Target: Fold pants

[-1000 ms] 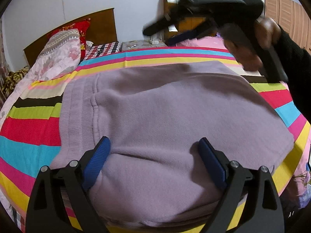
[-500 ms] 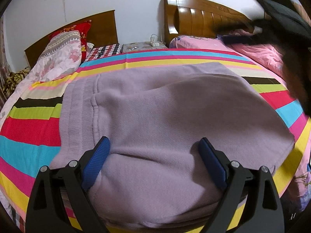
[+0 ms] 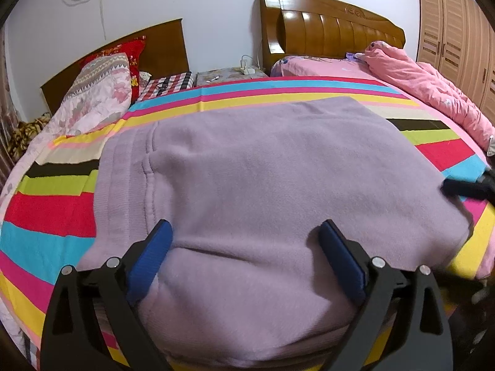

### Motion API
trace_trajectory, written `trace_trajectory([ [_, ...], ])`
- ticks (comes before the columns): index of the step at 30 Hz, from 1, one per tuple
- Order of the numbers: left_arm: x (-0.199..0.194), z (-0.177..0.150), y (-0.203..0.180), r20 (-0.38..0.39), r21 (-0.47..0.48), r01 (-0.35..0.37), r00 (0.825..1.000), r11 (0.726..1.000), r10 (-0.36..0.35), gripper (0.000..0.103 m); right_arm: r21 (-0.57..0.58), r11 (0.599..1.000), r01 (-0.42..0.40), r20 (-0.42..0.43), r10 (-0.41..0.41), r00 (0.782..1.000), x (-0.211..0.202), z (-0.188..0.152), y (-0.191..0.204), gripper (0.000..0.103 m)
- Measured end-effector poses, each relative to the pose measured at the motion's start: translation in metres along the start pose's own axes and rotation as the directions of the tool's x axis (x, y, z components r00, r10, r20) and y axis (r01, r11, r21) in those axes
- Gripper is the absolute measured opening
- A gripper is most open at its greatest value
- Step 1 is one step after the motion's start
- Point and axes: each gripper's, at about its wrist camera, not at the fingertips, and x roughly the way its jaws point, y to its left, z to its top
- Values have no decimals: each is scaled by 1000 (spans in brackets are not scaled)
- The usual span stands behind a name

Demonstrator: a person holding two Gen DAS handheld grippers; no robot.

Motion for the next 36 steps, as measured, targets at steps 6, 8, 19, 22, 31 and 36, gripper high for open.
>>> trace_trajectory([
  [6,-30,-8,-23,-3,11,-190,982,982,190,101,6,1000,-7,-35,7,999,-33,-10,1,91],
  [8,-51,-15,-31,2,-13,-232,973,973,232,101,51,999,1,2,-1,1000,-65,-23,-5,91],
  [19,-252,-15,-69,423,-208,-214,860,954,285,101,190,977,100,381,-167,909,-204,-32,-13,98],
  [22,-269,-10,-74,451,-224,-240,833,944,319,101,223,970,99,412,-186,892,-211,-33,-13,98],
  [31,-239,-41,-87,336,-230,-306,866,924,370,101,264,952,155,337,-241,910,-192,-56,6,98],
  [36,-192,-78,-87,207,-277,-345,890,897,407,101,270,947,174,235,-240,942,-162,-81,10,98],
])
